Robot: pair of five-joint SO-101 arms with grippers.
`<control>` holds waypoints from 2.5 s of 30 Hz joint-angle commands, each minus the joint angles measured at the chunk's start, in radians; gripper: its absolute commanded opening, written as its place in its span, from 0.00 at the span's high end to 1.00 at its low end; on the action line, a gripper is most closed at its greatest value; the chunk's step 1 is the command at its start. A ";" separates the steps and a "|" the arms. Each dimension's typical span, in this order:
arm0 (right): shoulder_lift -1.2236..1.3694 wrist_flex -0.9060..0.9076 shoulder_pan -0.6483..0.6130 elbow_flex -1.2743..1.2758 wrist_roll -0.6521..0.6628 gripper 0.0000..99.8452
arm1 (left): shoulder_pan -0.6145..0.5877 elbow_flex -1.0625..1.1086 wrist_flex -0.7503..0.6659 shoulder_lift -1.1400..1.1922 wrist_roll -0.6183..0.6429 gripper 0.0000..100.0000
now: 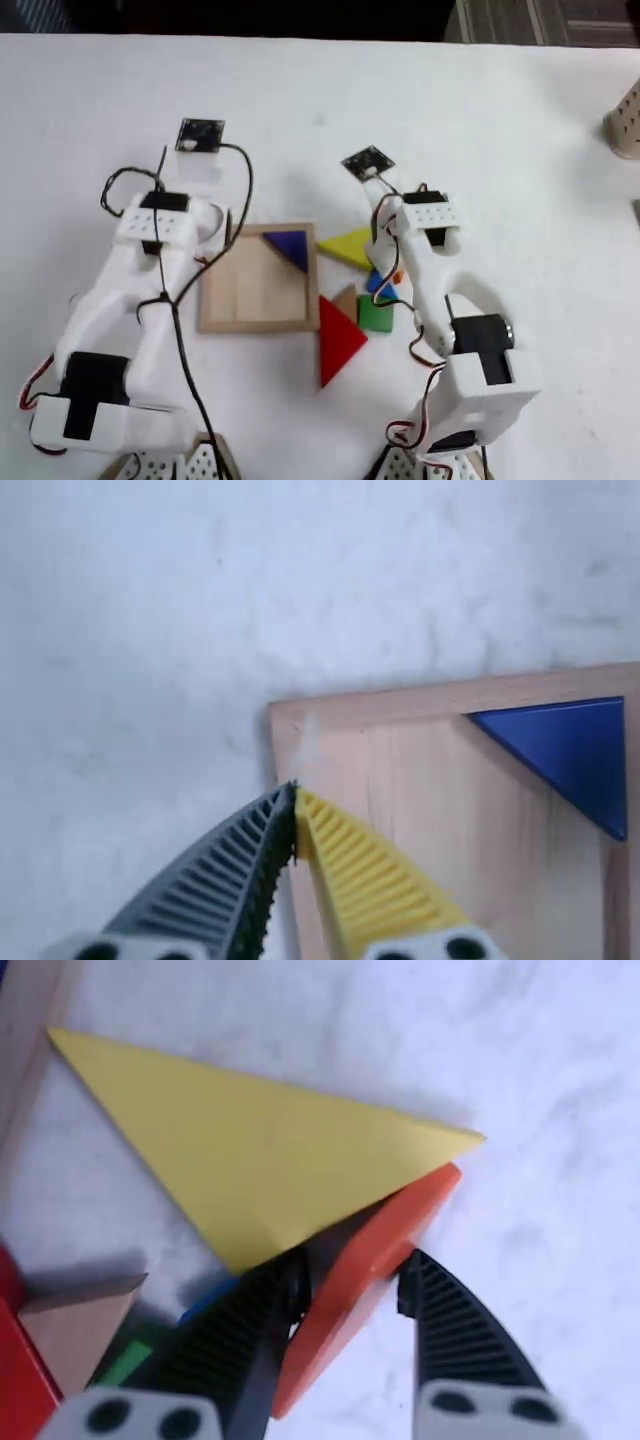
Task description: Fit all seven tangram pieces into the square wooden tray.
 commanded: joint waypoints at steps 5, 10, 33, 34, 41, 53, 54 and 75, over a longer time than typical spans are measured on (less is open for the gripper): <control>-0.002 0.016 0.010 -0.029 0.008 0.89 | -0.008 -0.009 -0.028 -0.008 -0.005 0.98; -0.012 0.015 0.051 -0.034 -0.041 0.97 | -0.007 -0.009 -0.028 -0.005 -0.005 0.98; -0.255 0.076 -0.418 -0.063 -0.308 0.98 | -0.104 -0.017 -0.072 -0.012 0.023 0.98; -0.231 0.047 -0.443 -0.063 -0.315 0.98 | -0.117 -0.017 -0.080 -0.012 0.057 0.98; -0.133 -0.064 -0.527 -0.092 -0.321 0.93 | -0.147 -0.017 -0.100 -0.012 0.141 0.98; -0.047 0.136 -0.463 -0.315 -0.311 0.79 | -0.171 -0.029 -0.097 -0.012 0.144 0.98; -0.071 0.171 -0.438 -0.328 -0.311 0.80 | -0.171 -0.031 -0.095 -0.012 0.144 0.98; -0.469 0.120 -0.202 0.086 -0.384 0.98 | 0.170 0.104 -0.161 -0.008 0.137 0.98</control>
